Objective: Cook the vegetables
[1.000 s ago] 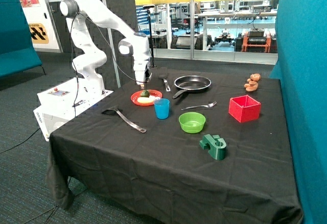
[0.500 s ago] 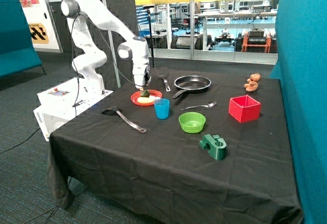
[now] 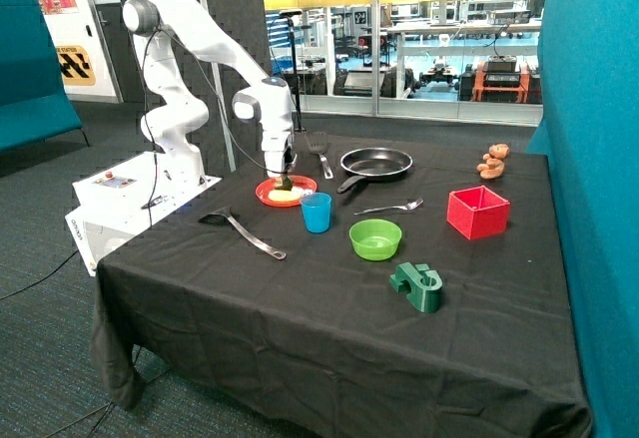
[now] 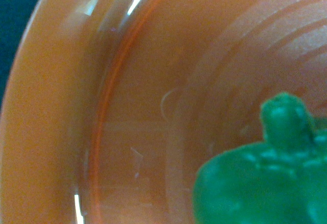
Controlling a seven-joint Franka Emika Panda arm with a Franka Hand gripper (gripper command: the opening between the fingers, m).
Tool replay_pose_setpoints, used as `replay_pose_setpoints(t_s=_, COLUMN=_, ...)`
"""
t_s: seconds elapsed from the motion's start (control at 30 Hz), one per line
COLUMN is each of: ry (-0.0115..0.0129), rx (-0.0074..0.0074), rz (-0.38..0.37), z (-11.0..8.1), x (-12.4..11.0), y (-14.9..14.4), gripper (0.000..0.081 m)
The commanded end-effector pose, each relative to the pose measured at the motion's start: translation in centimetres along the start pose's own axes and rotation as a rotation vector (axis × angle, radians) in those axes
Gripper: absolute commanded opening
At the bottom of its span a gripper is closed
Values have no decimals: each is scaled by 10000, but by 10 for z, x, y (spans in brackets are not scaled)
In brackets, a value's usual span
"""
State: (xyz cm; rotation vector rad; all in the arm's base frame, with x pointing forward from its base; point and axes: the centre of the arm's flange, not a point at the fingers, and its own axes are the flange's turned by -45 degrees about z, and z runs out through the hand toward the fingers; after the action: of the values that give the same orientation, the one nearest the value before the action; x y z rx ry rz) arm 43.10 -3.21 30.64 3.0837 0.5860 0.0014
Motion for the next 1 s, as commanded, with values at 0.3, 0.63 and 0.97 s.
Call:
replay_pose_setpoints(t_s=0.3, ry=-4, rx=28, rz=-86, z=8, x=5, y=1, gripper=602)
replay_pose_setpoints(t_s=0.63, ry=-4, rx=28, rz=51, z=16, x=3, y=3, gripper=593)
replay_pose_setpoints(t_s=0.97, ry=-4, rx=28, rz=131, z=15, x=5, y=1, gripper=249)
